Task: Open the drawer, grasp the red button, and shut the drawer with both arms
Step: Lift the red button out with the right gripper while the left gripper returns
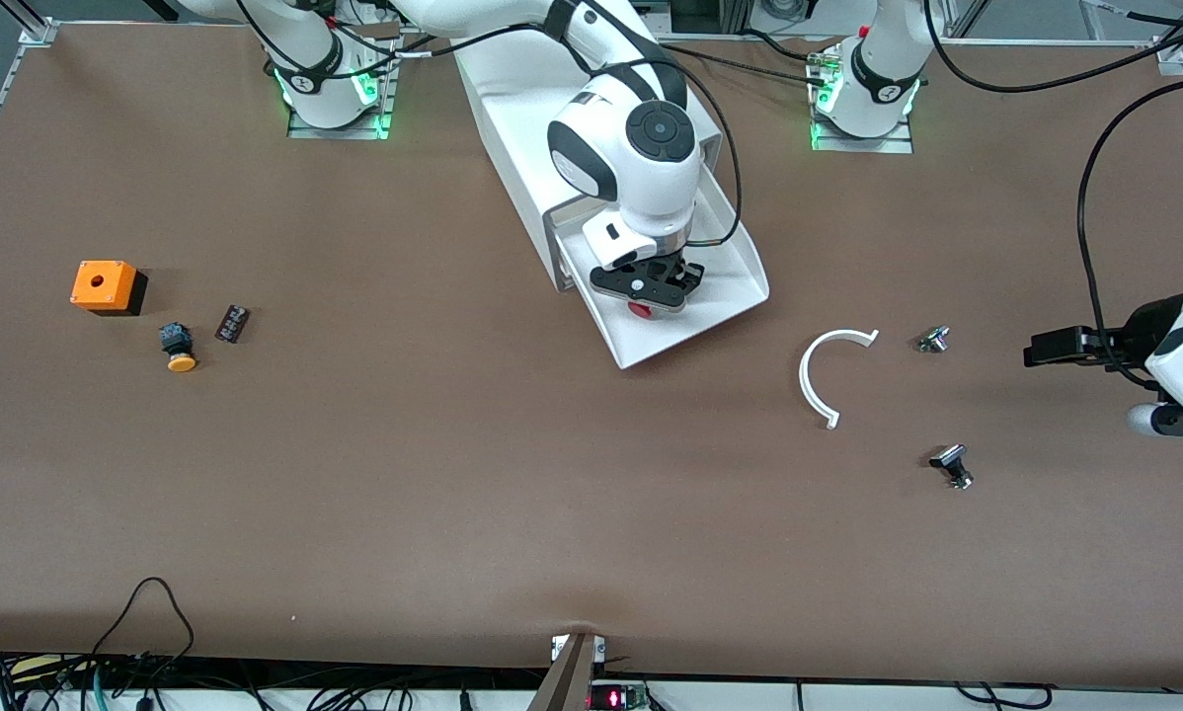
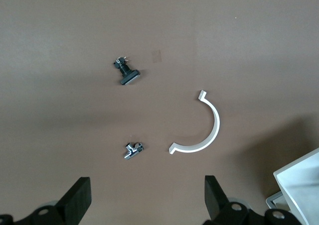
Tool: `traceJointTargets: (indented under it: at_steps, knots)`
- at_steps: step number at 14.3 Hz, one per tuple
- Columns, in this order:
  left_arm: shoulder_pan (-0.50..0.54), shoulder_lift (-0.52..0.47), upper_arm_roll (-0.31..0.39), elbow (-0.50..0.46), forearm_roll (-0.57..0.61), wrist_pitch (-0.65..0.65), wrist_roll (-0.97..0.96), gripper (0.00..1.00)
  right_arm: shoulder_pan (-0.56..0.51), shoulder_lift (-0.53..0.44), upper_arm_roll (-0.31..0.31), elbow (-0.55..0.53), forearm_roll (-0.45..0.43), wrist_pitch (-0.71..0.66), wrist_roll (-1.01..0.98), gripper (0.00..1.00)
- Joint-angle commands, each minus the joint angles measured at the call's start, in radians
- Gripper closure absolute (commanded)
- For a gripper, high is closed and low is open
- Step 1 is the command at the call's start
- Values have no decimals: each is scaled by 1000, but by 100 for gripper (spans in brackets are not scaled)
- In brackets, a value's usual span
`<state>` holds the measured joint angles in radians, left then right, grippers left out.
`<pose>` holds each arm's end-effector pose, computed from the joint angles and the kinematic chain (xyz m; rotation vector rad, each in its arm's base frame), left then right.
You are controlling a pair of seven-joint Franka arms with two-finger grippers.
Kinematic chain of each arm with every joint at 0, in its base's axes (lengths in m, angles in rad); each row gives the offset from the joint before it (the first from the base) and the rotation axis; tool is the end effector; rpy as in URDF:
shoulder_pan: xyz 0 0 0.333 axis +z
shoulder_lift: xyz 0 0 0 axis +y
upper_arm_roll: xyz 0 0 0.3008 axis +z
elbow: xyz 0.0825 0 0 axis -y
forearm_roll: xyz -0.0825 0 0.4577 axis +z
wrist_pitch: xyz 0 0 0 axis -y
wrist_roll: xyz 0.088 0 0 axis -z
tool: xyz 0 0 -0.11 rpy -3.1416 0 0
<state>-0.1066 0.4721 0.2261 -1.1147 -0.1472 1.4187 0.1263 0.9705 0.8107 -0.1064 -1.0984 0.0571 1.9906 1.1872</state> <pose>0.7359 0.0330 0.5215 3.0701 -0.0515 -0.2334 0.5171 0.6502 0.3062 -3.0422 0.4722 -0.0979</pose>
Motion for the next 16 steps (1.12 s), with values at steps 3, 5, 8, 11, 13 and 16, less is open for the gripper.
traceJointTargets:
  at_steps: [3,5,8,11,13,16]
  knots:
    - [4,-35,-13,-11,31,-29,-20,0,-111,-114,11,5,41,-146,-205,89]
    - [-7,-33,-20,-13,20,-29,-91,0,-153,-157,-1,-42,58,-244,-386,89]
    - [-44,-27,-77,-43,15,-8,-285,0,-193,-264,-82,-208,59,-266,-617,89]
    - [-58,-30,-161,-117,15,93,-474,0,-200,-407,-188,-430,64,-247,-866,89]
    - [-59,-29,-224,-177,20,181,-594,0,-199,-512,-258,-603,66,-172,-955,89]
    - [-100,-30,-284,-304,47,352,-752,0,-199,-655,-358,-875,64,-34,-1124,87]
